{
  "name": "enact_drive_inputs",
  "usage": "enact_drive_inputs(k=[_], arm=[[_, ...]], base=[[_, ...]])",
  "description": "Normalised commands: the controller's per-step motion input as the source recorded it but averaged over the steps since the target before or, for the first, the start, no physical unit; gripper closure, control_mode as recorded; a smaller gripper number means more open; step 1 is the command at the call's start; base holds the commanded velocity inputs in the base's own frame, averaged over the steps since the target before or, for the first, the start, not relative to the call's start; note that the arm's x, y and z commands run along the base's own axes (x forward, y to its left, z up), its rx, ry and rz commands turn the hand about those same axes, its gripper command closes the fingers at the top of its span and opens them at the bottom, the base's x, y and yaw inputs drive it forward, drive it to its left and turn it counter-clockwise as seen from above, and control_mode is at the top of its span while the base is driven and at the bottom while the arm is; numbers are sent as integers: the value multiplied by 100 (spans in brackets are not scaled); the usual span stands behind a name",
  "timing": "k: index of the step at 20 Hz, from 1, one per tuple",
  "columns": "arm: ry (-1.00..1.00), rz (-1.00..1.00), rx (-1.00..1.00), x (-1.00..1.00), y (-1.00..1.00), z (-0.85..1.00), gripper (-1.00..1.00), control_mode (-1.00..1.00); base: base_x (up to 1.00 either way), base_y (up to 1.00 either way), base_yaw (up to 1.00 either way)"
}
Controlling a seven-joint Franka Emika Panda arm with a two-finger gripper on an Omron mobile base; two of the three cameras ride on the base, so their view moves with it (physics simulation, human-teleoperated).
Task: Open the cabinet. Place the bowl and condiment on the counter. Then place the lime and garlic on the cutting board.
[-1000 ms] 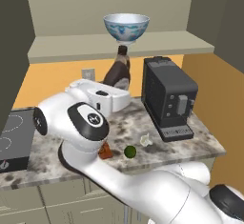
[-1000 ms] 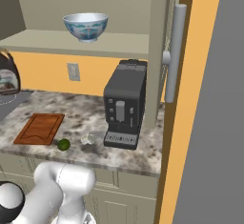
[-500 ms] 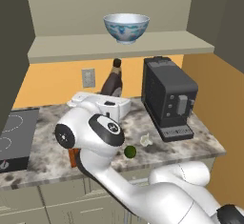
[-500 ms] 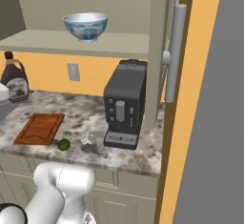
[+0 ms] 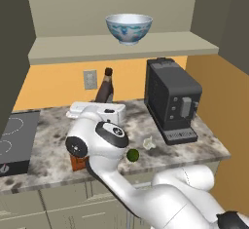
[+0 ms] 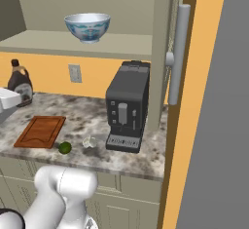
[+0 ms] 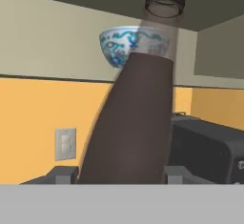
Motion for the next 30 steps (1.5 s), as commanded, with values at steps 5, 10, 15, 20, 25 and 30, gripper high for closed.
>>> enact_drive_inputs(k=[5,10,15,20,25,30], arm=[[-3,0,0,30,46,-9,100,-100],[-1,-1,0,30,43,-7,100,-100],[0,0,0,37,29,-8,100,-100],[0,0,0,48,21,-6,100,-100],[0,0,0,52,28,-14,100,-100],[1,0,0,48,34,-32,100,-100]], base=[[0,0,0],[0,0,0],[0,0,0],[0,0,0],[0,0,0],[0,0,0]])
